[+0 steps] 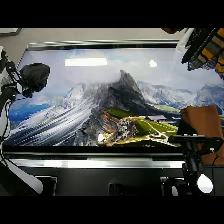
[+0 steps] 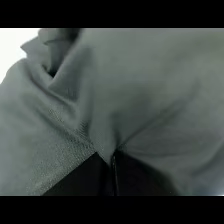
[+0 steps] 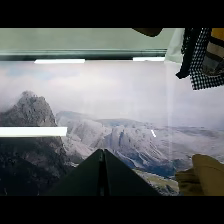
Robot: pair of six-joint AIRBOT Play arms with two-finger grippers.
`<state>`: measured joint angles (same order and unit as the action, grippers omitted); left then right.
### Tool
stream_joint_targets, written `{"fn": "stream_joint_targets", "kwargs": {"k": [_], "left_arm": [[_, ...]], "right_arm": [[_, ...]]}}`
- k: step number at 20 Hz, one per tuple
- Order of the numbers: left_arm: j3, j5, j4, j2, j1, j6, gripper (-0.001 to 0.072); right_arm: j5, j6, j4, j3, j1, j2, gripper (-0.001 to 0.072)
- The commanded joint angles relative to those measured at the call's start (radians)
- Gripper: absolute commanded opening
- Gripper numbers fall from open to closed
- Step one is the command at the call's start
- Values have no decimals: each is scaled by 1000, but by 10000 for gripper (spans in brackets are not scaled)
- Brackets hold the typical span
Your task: Fold the clothes and pants, and hang the long-sleeved shirts on hangers.
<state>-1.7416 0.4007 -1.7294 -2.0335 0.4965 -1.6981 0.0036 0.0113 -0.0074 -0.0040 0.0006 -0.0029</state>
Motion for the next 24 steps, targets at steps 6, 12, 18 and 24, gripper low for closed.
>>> {"fn": "stream_joint_targets", "kwargs": {"k": [6, 12, 18, 24], "left_arm": [[-27, 314, 316, 67, -73, 1, 12], [-27, 618, 432, 255, -376, 93, 12], [-27, 821, 432, 446, -713, -92, 13], [17, 856, 416, 415, -954, -150, 16]], "right_arm": [[0, 0, -1, 0, 0, 0, 32], [0, 0, -1, 0, 0, 0, 32], [0, 0, -1, 0, 0, 0, 32], [0, 0, -1, 0, 0, 0, 32]]}}
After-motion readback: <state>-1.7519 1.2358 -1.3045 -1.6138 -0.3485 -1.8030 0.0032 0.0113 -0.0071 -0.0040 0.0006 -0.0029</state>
